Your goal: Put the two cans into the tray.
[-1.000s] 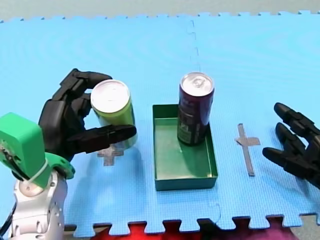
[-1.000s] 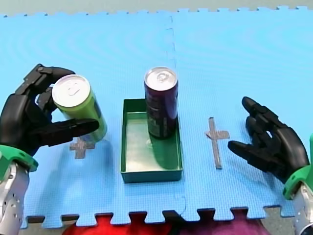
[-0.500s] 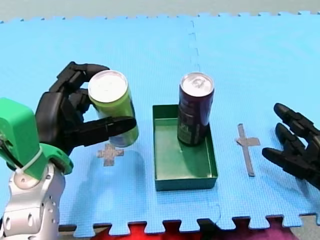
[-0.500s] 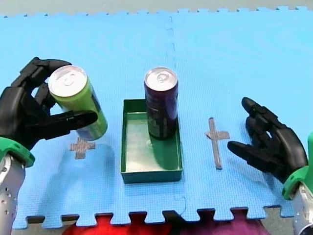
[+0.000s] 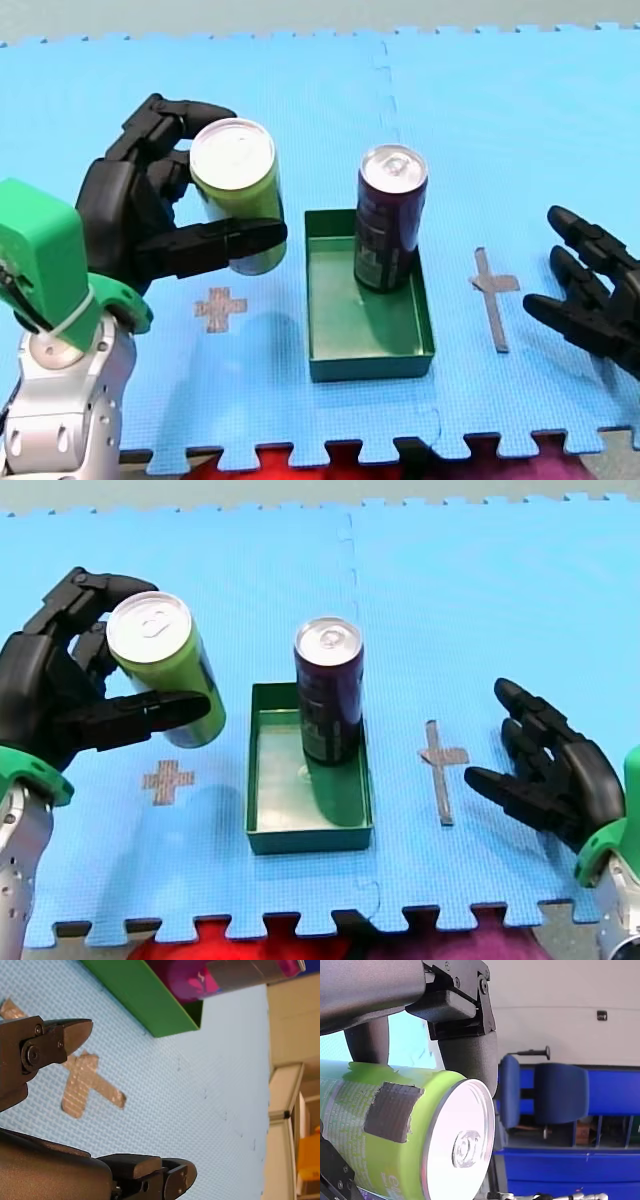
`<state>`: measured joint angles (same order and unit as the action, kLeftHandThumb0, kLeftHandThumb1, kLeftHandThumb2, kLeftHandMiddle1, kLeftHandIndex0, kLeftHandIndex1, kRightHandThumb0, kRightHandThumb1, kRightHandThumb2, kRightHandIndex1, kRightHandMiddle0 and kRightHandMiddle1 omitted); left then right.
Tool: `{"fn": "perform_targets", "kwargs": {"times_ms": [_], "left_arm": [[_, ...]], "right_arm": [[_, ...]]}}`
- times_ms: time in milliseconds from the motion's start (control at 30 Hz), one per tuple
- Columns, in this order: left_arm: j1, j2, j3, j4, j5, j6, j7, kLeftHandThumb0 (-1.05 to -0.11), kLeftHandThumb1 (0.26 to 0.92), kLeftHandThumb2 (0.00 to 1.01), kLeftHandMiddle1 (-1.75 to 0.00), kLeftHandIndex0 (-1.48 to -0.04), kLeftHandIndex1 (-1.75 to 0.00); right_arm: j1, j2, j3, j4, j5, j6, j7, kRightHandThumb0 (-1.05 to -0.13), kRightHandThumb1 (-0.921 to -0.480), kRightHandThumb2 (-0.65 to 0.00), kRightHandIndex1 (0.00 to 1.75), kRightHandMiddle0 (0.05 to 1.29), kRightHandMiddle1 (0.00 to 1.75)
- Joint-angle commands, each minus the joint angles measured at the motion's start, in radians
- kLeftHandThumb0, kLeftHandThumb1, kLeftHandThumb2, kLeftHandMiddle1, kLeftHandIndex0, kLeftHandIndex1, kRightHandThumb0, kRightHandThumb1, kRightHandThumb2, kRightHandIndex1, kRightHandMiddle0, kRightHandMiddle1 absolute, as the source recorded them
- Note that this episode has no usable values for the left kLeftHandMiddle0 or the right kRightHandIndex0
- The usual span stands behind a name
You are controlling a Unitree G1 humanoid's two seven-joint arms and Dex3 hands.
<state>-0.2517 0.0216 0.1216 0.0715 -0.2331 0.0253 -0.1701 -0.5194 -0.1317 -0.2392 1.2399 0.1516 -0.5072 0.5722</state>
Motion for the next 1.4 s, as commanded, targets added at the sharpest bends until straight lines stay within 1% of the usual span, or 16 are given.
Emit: {"fn": "perform_targets", "kwargs": {"times_ms": [0,133,333,500,600,800,1067,1267,1367], "left_arm": [[-0.012,0.004,-0.01,-0.018,0.013,-0.005,0.009,-0.552,0.833,0.0,-1.75,-0.57,-1.75],[-0.015,0.001,-0.031,-0.039,0.041,-0.009,0.02,-0.554,0.829,0.0,-1.75,-0.57,-1.75],[-0.034,0.0,-0.04,-0.042,0.042,-0.012,0.016,-0.57,0.831,0.0,-1.75,-0.57,-1.75],[-0.027,-0.004,-0.058,-0.045,0.06,-0.034,0.013,-0.601,0.836,0.0,-1.75,-0.56,-1.75],[-0.028,-0.009,-0.064,-0.032,0.063,-0.05,0.008,-0.623,0.84,0.0,-1.75,-0.56,-1.75],[-0.031,-0.024,-0.076,-0.01,0.066,-0.071,0.008,-0.643,0.844,0.0,-1.75,-0.55,-1.75],[-0.024,-0.041,-0.092,-0.04,0.059,-0.047,0.005,-0.659,0.85,0.01,-1.75,-0.55,-1.75],[-0.021,-0.069,-0.109,-0.042,0.052,-0.024,0.01,-0.666,0.85,0.0,-1.75,-0.55,-1.75],[-0.008,-0.086,-0.128,-0.058,0.061,-0.015,0.022,-0.669,0.85,0.0,-1.75,-0.55,-1.75]], "right_arm": [[-0.001,0.0,0.002,0.005,-0.004,0.007,-0.004,-0.987,-0.901,-0.002,0.0,0.29,0.0],[-0.005,0.001,0.003,0.007,-0.005,0.007,-0.008,-0.989,-0.903,-0.002,0.0,0.28,0.0],[-0.01,0.003,0.003,0.009,-0.005,0.009,-0.013,-0.992,-0.905,-0.002,0.01,0.29,0.0],[-0.009,0.003,0.002,0.006,-0.003,0.008,-0.011,-0.996,-0.906,-0.001,0.01,0.29,0.0],[-0.008,0.003,0.002,0.005,-0.003,0.008,-0.01,-0.998,-0.907,-0.001,0.01,0.29,0.0],[-0.008,0.004,0.0,0.005,-0.001,0.009,-0.009,-1.001,-0.909,-0.001,0.0,0.29,0.0],[-0.007,0.006,-0.001,0.005,-0.001,0.008,-0.011,-1.0,-0.911,-0.001,0.0,0.29,0.0],[-0.009,0.004,-0.001,0.006,0.0,0.009,-0.011,-0.999,-0.911,0.0,0.01,0.29,0.0],[-0.009,0.004,-0.001,0.006,-0.001,0.009,-0.014,-0.999,-0.911,0.0,0.01,0.29,0.0]]}}
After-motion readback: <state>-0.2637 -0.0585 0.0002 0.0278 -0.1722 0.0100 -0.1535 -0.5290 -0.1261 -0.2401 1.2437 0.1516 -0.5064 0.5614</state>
